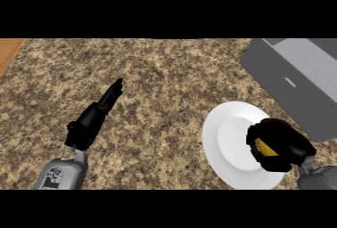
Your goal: Pick the lemon from the plate and place it in the cardboard box
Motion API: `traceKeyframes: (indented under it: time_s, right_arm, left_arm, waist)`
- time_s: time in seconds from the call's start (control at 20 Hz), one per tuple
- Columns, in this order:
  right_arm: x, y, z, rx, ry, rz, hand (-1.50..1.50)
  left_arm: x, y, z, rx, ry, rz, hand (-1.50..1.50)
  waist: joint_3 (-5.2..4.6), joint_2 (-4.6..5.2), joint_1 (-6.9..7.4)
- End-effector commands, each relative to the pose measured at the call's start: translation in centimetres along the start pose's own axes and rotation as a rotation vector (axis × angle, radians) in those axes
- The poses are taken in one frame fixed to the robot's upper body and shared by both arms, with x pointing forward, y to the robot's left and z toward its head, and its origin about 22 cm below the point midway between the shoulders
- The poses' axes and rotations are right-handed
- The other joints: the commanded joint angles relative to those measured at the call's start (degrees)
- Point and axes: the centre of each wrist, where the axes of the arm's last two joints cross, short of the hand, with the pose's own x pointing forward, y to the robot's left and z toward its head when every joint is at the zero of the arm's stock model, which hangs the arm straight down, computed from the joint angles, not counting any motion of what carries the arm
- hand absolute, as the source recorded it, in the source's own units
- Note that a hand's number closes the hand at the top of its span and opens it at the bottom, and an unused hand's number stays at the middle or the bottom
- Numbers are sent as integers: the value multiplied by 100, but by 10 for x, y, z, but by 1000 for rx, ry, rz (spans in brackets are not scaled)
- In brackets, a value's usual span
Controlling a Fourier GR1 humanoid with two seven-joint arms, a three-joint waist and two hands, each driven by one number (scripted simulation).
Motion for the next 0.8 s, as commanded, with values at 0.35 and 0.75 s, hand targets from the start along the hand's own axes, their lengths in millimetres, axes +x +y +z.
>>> traceKeyframes:
  time_s: [0.35,0.75]
  right_arm:
    - [-118,-72,114,-403,-330,333,150]
    - [-178,-104,217,-541,-501,197,150]
  left_arm:
    - [-1,7,6,36,-5,5,0]
    - [-2,13,8,30,4,-13,0]
  waist:
    - [34,41,-164]
    - [-1,28,-104]
